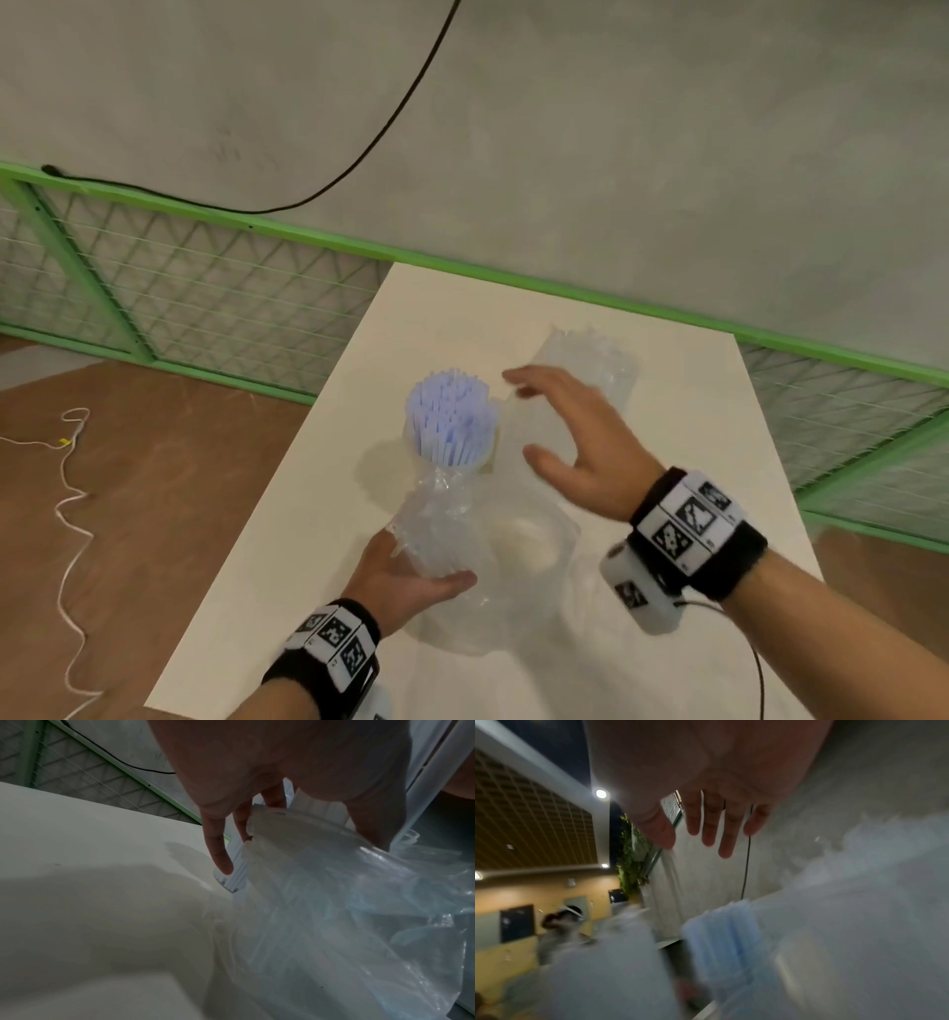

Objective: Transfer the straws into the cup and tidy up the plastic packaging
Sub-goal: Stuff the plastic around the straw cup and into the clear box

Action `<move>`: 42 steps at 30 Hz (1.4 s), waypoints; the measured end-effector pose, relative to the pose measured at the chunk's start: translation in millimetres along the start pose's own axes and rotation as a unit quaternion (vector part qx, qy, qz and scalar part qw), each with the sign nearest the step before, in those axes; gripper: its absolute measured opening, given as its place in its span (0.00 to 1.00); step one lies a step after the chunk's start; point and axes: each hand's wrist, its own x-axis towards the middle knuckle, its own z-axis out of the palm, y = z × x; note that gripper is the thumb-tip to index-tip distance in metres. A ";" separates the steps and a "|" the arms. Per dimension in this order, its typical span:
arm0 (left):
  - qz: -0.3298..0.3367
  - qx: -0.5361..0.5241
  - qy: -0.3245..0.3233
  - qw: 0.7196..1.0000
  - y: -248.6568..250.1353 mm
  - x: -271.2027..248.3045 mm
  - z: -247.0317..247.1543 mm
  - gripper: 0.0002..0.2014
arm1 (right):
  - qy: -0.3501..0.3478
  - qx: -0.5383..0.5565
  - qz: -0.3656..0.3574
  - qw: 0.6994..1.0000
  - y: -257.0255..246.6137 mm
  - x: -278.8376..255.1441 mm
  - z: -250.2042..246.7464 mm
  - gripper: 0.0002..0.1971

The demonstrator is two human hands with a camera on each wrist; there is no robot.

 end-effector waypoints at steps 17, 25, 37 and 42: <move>0.070 -0.031 -0.060 0.995 7.9 -10.3 3.7 0.33 | 0.051 0.161 0.115 0.979 -28.1 -54.7 83.4 0.41; 0.142 0.006 -0.024 0.990 17.1 -11.2 6.7 0.44 | 0.123 0.149 0.116 0.974 -22.6 -56.4 85.5 0.33; 0.152 -0.026 0.021 0.988 22.4 -17.9 8.8 0.40 | 0.156 0.146 0.114 0.970 -26.1 -62.0 96.3 0.17; 0.156 -0.026 0.022 0.987 23.6 -19.7 8.1 0.39 | 0.186 0.120 0.104 0.970 -23.9 -61.0 101.7 0.07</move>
